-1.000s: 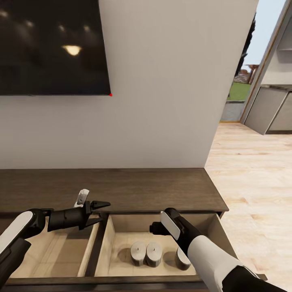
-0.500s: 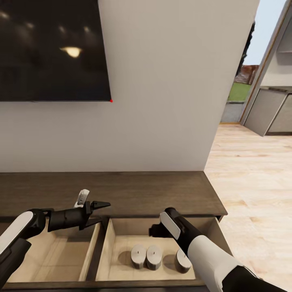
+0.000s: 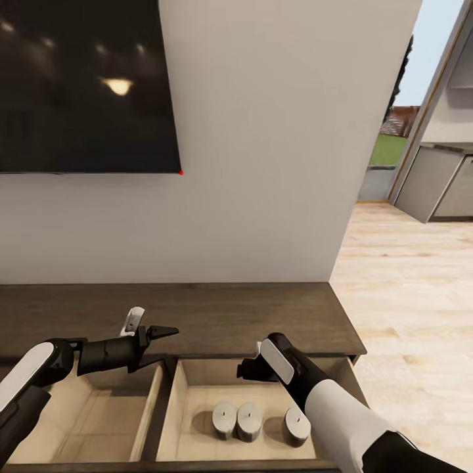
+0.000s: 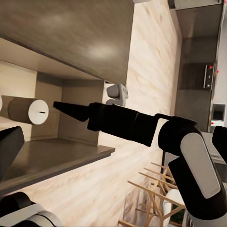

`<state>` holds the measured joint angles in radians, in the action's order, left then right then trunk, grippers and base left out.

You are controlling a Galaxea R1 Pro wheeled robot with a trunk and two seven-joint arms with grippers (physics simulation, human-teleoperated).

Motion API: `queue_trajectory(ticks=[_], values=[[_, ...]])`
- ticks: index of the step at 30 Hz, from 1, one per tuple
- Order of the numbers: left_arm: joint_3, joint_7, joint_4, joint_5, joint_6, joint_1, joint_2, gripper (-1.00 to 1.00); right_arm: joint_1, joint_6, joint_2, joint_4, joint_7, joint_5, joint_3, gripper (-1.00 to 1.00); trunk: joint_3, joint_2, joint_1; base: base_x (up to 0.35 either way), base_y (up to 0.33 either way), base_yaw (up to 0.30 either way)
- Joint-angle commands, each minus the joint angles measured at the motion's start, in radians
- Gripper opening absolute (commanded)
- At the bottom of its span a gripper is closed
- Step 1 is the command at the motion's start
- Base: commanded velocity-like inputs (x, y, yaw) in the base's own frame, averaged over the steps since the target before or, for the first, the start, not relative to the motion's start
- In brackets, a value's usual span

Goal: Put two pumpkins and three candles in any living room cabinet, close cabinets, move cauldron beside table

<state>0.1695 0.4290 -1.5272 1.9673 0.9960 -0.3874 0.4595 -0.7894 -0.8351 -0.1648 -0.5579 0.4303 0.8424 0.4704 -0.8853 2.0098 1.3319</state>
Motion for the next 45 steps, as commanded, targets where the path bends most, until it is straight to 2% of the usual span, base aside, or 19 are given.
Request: queue_trajectory(ticks=[1,15,45], values=[[0.001,0.010,-0.001,0.010,0.000,-0.001,0.001,1.00,-0.001,-0.001,0.001,-0.001,0.009,0.010,0.005,1.00,0.002,-0.007,-0.004,0.000,0.000,0.000],[0.001,0.010,-0.001,0.010,0.000,-0.001,0.002,1.00,-0.001,-0.037,-0.005,-0.002,-0.014,0.014,0.001,1.00,0.046,-0.105,-0.058,0.000,0.000,0.000],[-0.001,0.010,0.003,0.009,0.000,-0.001,0.001,1.00,-0.001,-0.036,-0.004,-0.002,-0.022,0.012,0.001,1.00,0.140,-0.315,-0.173,0.000,0.000,0.000]])
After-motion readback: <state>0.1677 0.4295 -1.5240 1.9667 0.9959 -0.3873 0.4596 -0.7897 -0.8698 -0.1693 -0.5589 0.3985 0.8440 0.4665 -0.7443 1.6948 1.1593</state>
